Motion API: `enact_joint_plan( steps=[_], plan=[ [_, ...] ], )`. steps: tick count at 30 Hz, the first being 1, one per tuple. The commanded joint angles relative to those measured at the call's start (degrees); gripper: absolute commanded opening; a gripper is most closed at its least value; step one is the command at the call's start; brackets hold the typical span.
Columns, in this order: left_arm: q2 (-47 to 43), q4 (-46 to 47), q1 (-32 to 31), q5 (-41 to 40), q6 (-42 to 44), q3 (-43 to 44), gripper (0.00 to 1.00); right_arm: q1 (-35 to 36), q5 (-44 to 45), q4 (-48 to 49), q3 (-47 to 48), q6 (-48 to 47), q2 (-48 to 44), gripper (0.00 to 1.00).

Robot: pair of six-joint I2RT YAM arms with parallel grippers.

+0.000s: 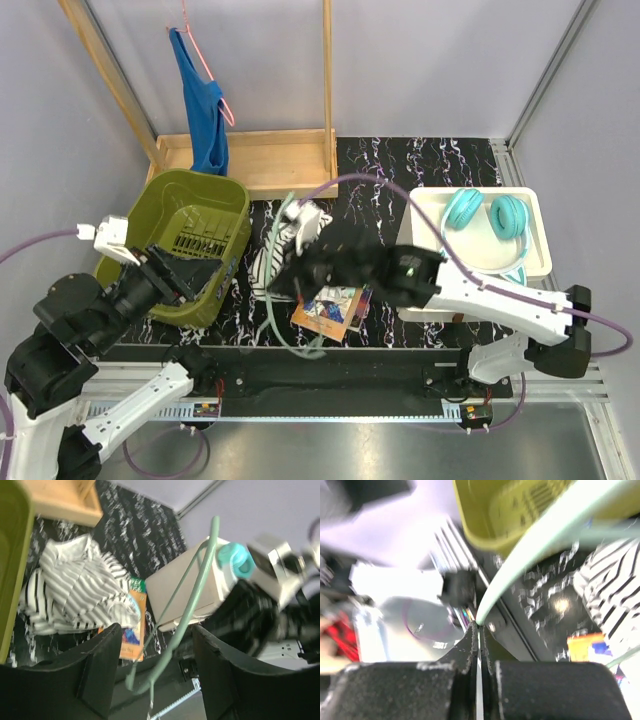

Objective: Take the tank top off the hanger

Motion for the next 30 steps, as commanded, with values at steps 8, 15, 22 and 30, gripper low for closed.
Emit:
enact_joint_plan(
  steps=[8, 15, 22, 30],
  plan=[
    [12.01, 17.27, -0.08, 12.5, 10.9, 1.18, 0.74, -15.3, -26.16, 5.63, 3.93, 4.33, -1.21, 0.0],
    [18.25, 24.74, 0.01, 14.51, 11.24, -3.04, 0.83, -20.84, -29.94, 7.04, 2.96, 4.24, -1.39, 0.0],
    [25.46, 38.71, 3.34, 29.01, 2.73, -7.96, 0.78, -23.39, -36.18, 7.13, 3.83, 3.27, -0.51, 0.0],
    [28.28, 32.08, 6.86, 23.26, 1.75, -1.93, 0.0, -24.1, -28.73, 3.1, 1.55, 2.84, -3.67, 0.23]
  ],
)
